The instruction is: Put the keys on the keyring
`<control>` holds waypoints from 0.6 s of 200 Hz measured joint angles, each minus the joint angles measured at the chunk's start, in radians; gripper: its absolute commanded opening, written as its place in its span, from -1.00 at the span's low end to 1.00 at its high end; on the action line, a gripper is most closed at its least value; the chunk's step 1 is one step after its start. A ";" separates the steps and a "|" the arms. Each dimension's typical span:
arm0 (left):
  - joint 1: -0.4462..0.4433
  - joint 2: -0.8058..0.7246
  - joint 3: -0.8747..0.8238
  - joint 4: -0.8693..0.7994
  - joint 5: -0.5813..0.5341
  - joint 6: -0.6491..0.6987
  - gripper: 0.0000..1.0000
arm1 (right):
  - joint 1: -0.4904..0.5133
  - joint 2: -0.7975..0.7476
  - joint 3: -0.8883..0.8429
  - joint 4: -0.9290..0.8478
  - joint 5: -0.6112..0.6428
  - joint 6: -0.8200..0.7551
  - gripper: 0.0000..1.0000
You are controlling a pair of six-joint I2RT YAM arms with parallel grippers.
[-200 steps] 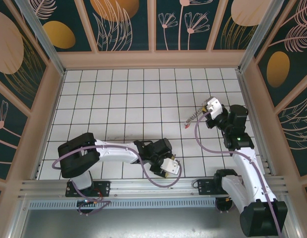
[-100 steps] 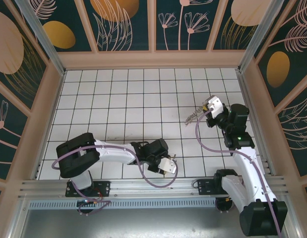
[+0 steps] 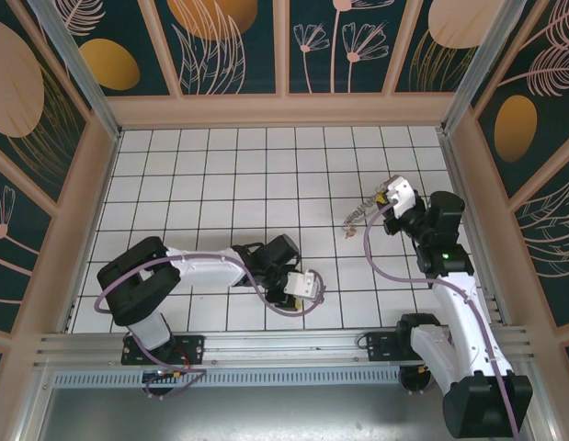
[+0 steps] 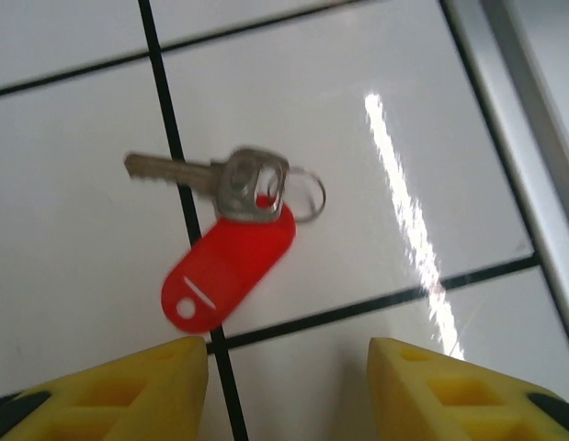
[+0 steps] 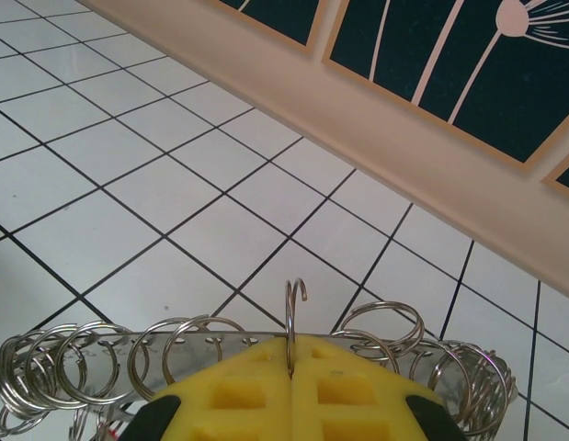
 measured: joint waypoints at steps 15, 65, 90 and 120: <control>0.000 0.001 0.043 0.002 0.005 -0.070 0.02 | -0.002 -0.003 0.000 0.000 0.000 0.002 -1.00; -0.002 0.057 0.113 0.058 -0.048 -0.212 0.13 | -0.013 -0.008 0.000 0.000 -0.004 0.001 -1.00; -0.030 0.106 0.132 0.043 -0.109 -0.201 0.15 | -0.021 -0.009 0.000 0.000 -0.007 0.001 -1.00; -0.079 0.142 0.143 0.028 -0.167 -0.186 0.13 | -0.027 -0.017 0.000 -0.003 -0.008 0.001 -1.00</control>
